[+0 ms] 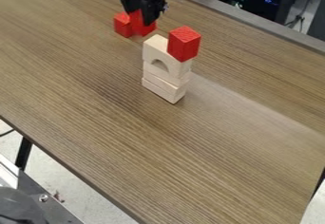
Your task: Move one red cube to the right
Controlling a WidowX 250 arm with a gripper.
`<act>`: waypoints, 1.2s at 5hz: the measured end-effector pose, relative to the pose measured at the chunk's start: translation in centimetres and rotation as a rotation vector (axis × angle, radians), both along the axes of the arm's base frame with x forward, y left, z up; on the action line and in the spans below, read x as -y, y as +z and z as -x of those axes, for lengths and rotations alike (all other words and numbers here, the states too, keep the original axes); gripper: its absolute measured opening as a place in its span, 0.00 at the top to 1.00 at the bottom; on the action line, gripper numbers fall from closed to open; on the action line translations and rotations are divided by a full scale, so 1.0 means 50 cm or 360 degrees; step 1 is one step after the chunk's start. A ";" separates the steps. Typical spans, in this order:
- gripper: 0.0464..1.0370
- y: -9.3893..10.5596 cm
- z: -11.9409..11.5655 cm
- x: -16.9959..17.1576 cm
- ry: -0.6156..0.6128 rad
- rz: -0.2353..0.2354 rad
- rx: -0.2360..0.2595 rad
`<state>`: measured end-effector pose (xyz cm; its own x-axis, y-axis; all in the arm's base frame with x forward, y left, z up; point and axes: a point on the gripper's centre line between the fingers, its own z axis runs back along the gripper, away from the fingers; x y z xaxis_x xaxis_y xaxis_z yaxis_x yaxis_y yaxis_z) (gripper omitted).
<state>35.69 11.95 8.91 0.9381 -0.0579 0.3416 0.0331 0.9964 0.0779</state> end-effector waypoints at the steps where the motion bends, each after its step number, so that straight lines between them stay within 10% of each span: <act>1: 0.51 -0.014 -0.003 -0.006 0.0003 -0.0030 0.0012; 6: 0.51 -0.067 -0.028 -0.040 0.0067 -0.0048 0.0008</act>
